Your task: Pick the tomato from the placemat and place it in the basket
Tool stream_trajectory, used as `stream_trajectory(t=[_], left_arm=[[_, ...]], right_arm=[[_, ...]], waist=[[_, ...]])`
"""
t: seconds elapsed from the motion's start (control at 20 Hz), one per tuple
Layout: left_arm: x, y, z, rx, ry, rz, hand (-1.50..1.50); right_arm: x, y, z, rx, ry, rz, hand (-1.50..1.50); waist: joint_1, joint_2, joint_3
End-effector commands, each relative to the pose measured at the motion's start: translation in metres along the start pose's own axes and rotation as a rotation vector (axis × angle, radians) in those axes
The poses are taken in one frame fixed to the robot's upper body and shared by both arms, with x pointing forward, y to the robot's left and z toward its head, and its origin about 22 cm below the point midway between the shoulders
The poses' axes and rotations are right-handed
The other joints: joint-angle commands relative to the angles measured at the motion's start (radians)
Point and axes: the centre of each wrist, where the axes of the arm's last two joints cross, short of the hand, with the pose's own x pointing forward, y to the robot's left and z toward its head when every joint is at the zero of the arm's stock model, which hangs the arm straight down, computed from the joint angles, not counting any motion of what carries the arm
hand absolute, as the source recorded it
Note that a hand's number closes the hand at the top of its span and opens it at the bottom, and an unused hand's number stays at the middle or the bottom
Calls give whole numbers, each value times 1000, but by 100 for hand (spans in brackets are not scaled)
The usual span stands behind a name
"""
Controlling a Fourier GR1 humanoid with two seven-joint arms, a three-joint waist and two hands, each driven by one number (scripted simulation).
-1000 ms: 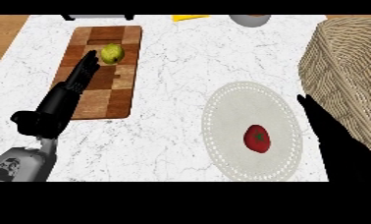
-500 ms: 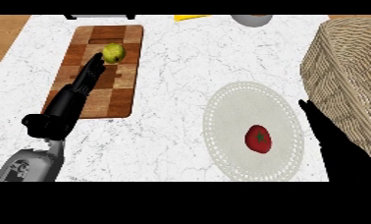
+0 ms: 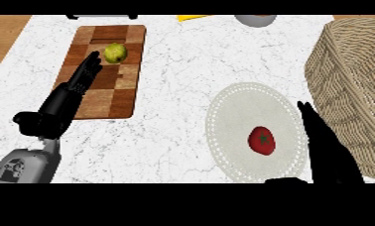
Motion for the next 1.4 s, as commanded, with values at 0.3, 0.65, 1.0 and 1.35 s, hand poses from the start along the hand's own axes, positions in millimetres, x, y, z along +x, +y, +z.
stream_trajectory(t=[0.3, 0.65, 1.0, 1.35], left_arm=[[13, -9, 5, 4, -1, 0, 0], [5, 1, 0, -2, -3, 10, 0], [14, -10, 9, 8, -5, -12, 0], [-3, -1, 2, -12, 4, -4, 0]], right_arm=[[-11, 35, -23, -28, -18, 1, -150], [-22, 20, -33, -40, -70, -54, -150], [14, 45, -11, -2, -8, 34, -150], [1, 49, -30, 9, -7, 59, -150]], waist=[[2, 0, 0], [2, 0, 0], [4, 0, 0], [2, 1, 0]])
